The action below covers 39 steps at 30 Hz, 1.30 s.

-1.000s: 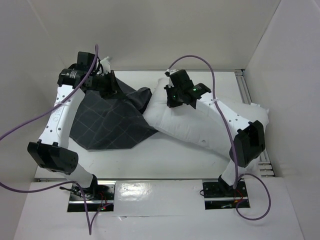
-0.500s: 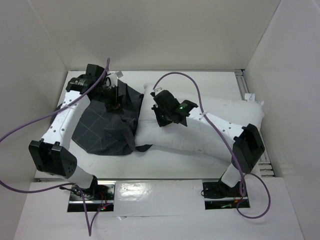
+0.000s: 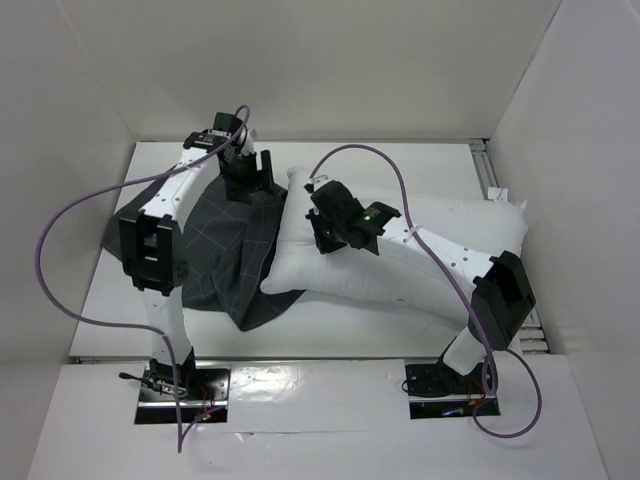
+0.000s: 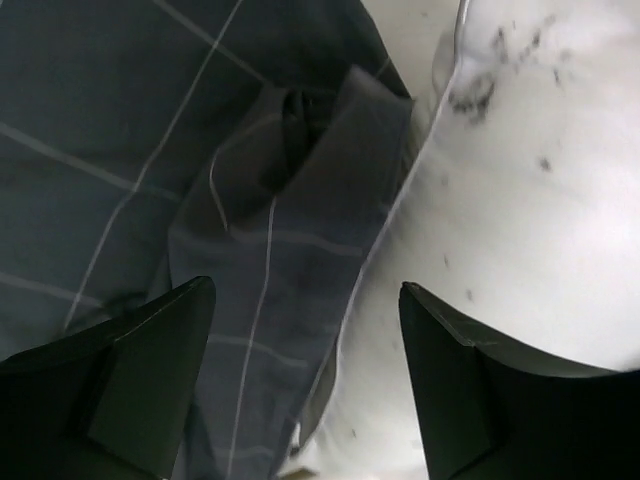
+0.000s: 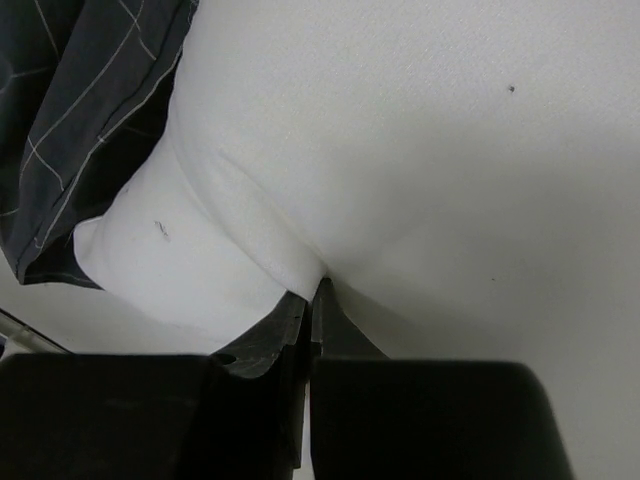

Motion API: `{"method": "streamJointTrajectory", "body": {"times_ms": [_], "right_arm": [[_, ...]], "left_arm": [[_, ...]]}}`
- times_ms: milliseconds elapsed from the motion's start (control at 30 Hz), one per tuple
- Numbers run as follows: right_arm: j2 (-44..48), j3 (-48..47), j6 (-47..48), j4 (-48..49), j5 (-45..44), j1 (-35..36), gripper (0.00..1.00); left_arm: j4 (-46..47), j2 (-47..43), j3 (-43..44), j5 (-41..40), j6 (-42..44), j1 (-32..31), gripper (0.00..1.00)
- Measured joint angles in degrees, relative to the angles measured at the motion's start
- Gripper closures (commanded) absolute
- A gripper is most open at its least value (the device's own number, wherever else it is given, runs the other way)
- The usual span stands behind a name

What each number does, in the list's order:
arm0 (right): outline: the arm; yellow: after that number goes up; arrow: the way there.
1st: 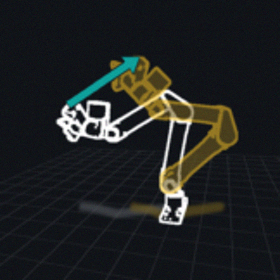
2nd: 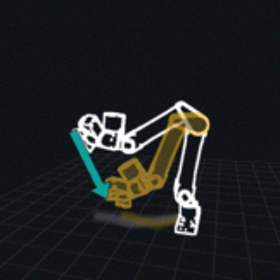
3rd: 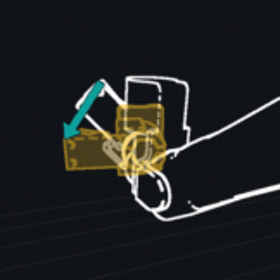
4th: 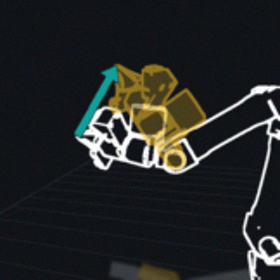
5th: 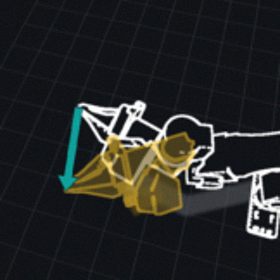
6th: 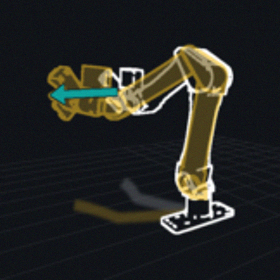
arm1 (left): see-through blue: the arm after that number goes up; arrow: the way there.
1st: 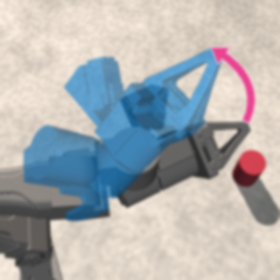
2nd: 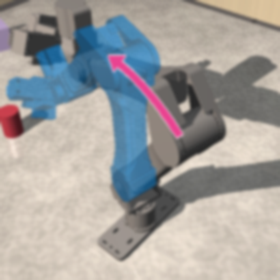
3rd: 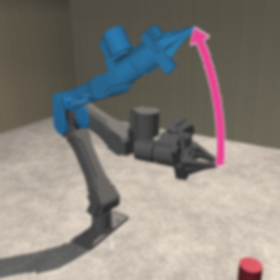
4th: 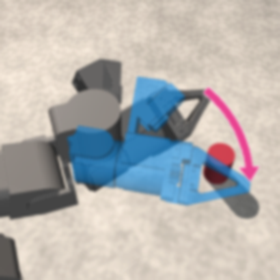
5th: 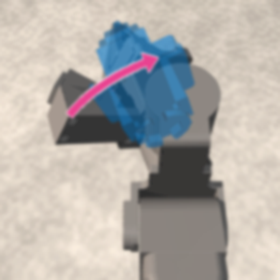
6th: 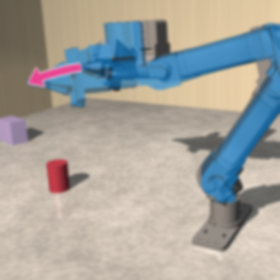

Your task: Put the pillow into the pillowcase

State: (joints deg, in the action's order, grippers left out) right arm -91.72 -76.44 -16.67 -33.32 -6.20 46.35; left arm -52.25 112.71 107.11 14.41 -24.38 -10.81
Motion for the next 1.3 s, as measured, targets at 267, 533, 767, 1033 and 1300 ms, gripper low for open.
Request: {"method": "streamJointTrajectory", "body": {"times_ms": [267,533,767,1033,1300], "right_arm": [[-0.02,-0.17,-0.04,-0.09,0.00,0.00,1.00],[-0.02,-0.48,-0.24,-0.31,0.00,0.00,1.00],[0.52,-0.22,0.28,-0.46,0.81,0.31,1.00],[7.23,5.60,1.11,-0.39,0.70,4.04,1.00],[8.52,6.67,1.36,-0.70,-1.38,6.80,1.00]], "left_arm": [[1.55,5.73,2.99,-1.42,0.00,-3.52,0.19],[0.04,11.02,7.08,-5.27,0.24,-4.76,1.00],[-2.71,14.19,17.73,-2.86,-0.07,-2.08,1.00],[-2.27,12.79,21.24,4.94,-3.43,1.86,1.00],[-1.70,12.83,21.68,8.31,-5.44,1.29,1.00]]}}
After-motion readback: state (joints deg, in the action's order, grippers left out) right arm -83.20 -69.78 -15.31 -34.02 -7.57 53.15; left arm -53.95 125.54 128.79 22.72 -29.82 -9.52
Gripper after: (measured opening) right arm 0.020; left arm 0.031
